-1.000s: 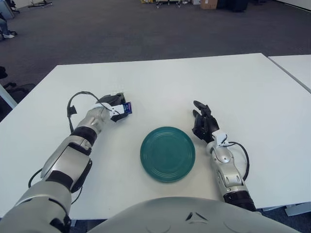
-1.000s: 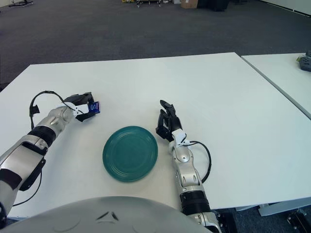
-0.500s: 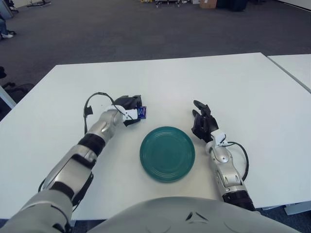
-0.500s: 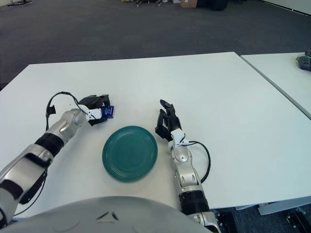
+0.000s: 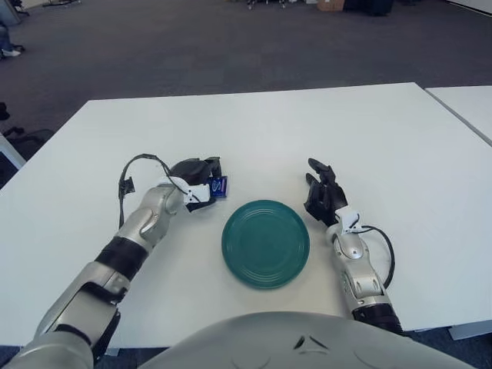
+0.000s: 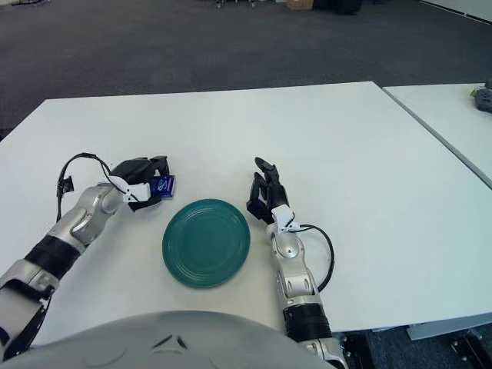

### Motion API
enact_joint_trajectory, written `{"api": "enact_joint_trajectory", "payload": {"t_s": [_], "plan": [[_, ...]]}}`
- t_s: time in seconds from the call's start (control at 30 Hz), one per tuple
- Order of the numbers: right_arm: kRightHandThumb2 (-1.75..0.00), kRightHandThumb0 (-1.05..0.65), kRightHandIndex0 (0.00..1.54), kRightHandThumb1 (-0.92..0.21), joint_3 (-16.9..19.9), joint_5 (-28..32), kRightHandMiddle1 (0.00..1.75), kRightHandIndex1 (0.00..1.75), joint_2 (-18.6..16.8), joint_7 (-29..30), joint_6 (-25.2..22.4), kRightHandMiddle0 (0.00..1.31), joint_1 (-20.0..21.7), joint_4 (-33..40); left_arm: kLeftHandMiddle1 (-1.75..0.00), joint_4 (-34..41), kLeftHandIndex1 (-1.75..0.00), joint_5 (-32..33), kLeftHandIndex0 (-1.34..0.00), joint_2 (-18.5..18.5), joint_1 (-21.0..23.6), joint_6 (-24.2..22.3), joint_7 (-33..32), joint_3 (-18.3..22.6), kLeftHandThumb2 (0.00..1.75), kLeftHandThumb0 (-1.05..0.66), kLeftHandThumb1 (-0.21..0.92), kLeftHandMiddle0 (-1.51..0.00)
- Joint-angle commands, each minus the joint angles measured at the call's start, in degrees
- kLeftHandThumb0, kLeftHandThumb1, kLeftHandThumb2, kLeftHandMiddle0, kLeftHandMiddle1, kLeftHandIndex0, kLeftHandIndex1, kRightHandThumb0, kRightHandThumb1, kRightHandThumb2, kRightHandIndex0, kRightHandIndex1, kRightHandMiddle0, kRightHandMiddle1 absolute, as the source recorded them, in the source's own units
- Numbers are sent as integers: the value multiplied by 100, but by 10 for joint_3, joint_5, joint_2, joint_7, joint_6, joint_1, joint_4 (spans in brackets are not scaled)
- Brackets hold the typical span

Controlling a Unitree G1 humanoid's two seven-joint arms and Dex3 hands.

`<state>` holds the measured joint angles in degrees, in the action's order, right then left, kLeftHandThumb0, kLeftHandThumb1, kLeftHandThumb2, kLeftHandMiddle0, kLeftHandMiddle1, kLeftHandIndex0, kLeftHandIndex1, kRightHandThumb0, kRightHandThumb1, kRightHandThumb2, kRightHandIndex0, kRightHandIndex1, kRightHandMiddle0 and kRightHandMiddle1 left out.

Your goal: Put the gum into the plate.

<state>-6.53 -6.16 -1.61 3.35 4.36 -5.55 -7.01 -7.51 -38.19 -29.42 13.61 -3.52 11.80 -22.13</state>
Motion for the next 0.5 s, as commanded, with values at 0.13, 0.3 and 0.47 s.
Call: {"api": "enact_joint_trajectory", "payload": {"t_s": [0.13,0.3,0.47], "plan": [[-108,-80,34,-92,-10,-8,60,2,-1,-2,-30,0,-25,-41,-175,272,-175,28,-72,-1,-40,-69,93,55,149,-52,18,-118],[-108,-81,35,-92,-13,-14,63,2,-5,8,-42,0,-27,-33,-175,363,-175,2,-69,12,-54,-75,115,28,144,-50,22,-118],[-109,-82,38,-92,-15,-16,66,3,-8,14,-37,0,-27,-38,-175,362,-175,11,-67,22,-61,-40,106,13,142,-50,23,-117]]}}
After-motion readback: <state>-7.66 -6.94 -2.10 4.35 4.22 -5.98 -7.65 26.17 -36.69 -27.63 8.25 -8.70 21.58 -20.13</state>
